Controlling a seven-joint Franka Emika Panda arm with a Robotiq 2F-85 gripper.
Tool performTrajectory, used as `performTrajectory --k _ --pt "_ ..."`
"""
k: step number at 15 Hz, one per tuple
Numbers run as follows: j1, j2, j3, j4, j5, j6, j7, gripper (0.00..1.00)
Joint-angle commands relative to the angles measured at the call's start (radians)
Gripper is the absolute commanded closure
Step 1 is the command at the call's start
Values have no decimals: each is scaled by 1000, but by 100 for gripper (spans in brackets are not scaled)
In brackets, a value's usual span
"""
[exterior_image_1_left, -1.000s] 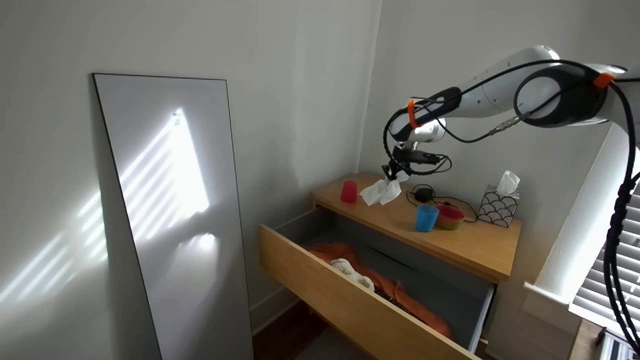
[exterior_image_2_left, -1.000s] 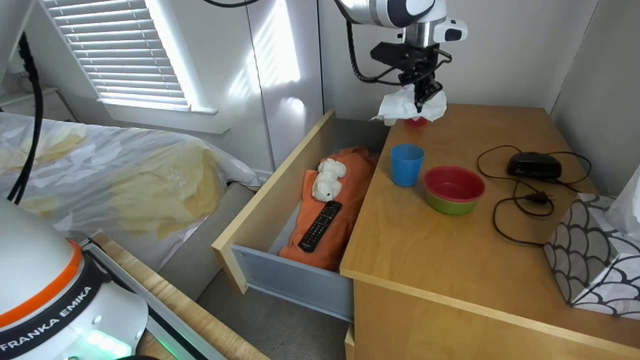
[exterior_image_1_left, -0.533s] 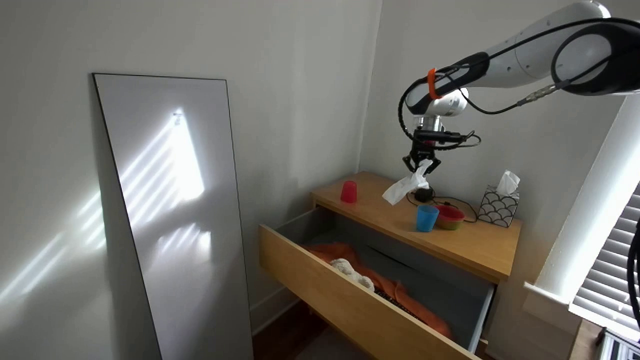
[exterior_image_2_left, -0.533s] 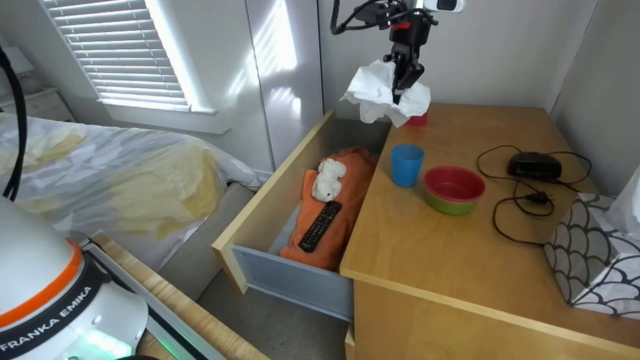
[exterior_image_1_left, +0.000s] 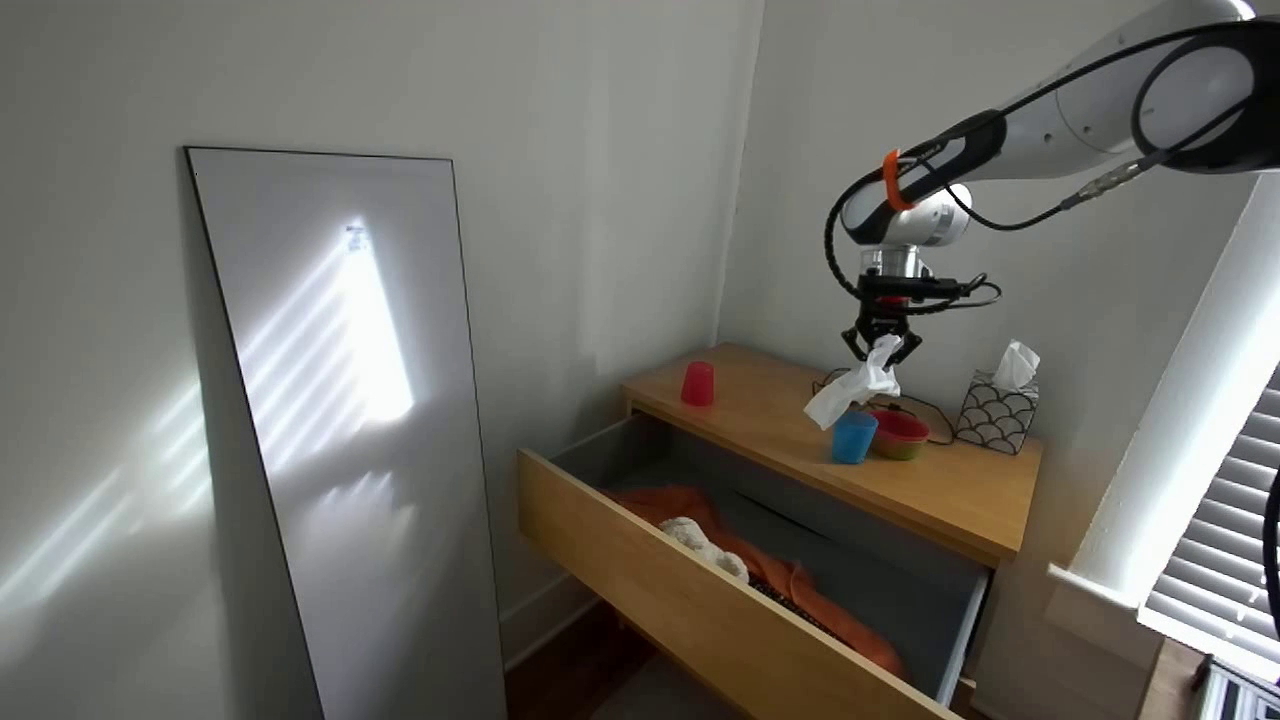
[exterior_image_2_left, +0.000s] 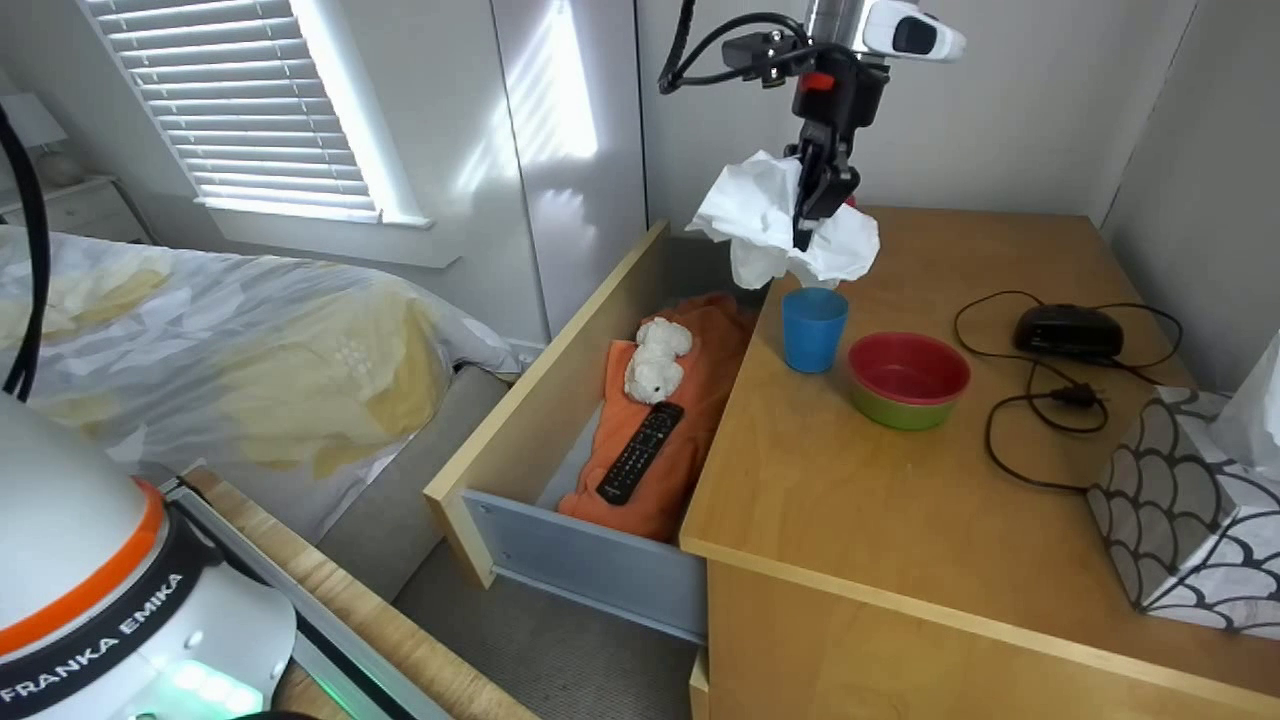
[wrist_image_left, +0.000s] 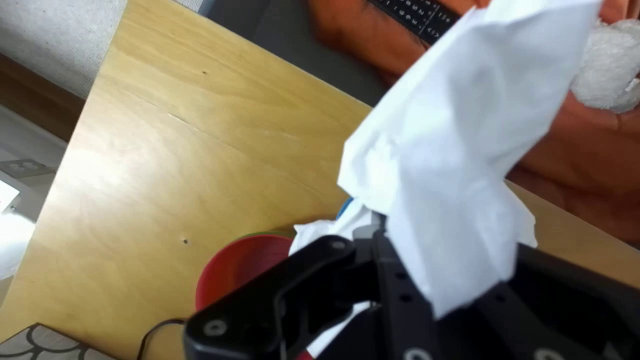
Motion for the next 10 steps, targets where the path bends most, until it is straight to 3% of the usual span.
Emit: performTrajectory --k 1,5,10 --pt "9 -11 -8 -77 -9 92 23 99" --pt "4 17 -7 -100 -7 212 3 99" --pt "1 74 -3 -82 0 252 7 99"
